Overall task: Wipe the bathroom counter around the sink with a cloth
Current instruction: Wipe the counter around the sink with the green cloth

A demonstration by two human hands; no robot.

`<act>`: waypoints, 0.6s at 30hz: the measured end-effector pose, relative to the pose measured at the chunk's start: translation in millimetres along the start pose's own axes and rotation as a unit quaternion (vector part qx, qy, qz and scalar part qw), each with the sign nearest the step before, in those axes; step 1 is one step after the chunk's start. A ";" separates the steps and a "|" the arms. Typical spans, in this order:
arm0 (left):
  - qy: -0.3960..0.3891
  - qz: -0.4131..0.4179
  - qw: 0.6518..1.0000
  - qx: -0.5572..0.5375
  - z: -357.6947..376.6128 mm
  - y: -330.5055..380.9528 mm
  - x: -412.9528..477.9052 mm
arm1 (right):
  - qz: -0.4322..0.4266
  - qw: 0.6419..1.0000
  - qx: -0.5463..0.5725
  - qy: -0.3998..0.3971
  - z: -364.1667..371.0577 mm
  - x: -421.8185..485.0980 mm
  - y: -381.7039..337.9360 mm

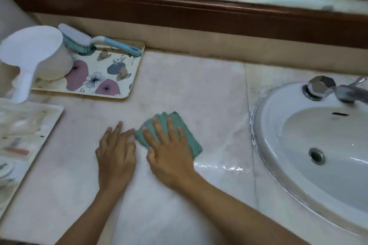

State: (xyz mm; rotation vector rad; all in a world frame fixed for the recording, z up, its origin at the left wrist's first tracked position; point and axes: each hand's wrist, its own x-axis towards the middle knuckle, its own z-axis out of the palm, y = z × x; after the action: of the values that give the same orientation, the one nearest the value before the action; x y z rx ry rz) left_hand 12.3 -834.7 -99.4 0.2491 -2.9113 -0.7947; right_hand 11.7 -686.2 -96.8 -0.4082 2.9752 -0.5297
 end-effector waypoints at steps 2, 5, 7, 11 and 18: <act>0.005 -0.001 1.000 -0.006 -0.1 -0.3 -0.8 | -0.096 0.995 -0.030 -0.009 0.0 -74.8 -3.8; -0.005 -0.003 1.000 -0.001 -1.6 1.6 -2.2 | -0.193 0.976 -0.085 -0.048 -22.0 -121.4 59.6; -0.010 -0.002 1.000 0.004 -1.2 1.2 -3.7 | -0.157 0.979 -0.122 -0.036 -35.9 -96.1 109.5; -0.017 0.000 1.000 0.026 2.4 -2.3 -4.8 | 0.084 0.993 -0.086 -0.003 -55.5 24.1 146.3; -0.007 0.014 0.999 0.051 3.1 -2.9 -5.6 | 0.050 0.997 -0.048 0.020 -2.5 -16.3 22.0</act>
State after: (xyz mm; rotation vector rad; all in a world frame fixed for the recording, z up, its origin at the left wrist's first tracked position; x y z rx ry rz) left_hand 17.8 -834.7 -103.9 0.2104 -2.9659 -0.6481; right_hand 21.6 -661.0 -101.5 -0.2559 3.0481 -0.3916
